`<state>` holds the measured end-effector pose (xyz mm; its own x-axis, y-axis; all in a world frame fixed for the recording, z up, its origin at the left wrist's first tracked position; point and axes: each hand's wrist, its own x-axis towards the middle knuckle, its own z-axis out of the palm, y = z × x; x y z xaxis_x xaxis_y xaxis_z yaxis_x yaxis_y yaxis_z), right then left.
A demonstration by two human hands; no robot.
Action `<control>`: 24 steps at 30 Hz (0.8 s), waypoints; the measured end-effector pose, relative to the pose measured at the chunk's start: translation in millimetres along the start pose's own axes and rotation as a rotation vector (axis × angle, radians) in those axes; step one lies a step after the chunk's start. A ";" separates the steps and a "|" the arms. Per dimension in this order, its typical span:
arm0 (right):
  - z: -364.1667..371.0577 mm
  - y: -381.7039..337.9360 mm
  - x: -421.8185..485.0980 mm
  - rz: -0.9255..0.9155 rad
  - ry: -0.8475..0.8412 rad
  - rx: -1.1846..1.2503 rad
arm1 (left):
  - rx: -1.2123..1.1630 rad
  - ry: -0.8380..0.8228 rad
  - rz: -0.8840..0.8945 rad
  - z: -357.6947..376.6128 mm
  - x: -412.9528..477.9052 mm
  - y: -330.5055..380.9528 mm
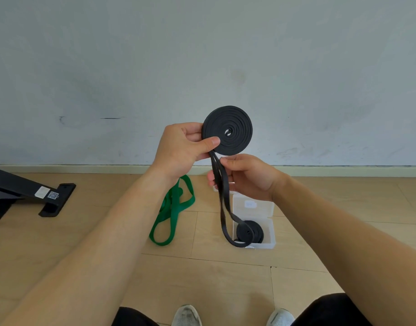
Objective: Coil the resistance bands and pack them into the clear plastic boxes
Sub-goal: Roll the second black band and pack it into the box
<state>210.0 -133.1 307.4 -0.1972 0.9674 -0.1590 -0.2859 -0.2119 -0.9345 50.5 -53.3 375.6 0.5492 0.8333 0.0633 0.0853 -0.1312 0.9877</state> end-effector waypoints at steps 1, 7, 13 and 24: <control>-1.0 1.6 0.4 -0.001 -0.002 0.022 | -0.009 0.002 -0.005 -0.6 0.3 -0.3; -4.4 3.5 0.8 0.020 0.004 0.144 | -0.026 0.008 -0.045 -3.8 0.1 -4.2; -4.9 3.0 1.9 0.013 0.094 0.077 | -0.028 0.011 -0.057 -6.4 1.4 -6.7; -6.2 3.9 4.1 0.055 0.057 0.101 | -0.079 -0.045 -0.116 -7.3 -1.1 -9.1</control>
<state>213.8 -129.1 301.2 -0.1624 0.9597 -0.2295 -0.3696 -0.2748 -0.8876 43.0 -49.1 367.6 0.5767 0.8150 -0.0564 0.0858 0.0083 0.9963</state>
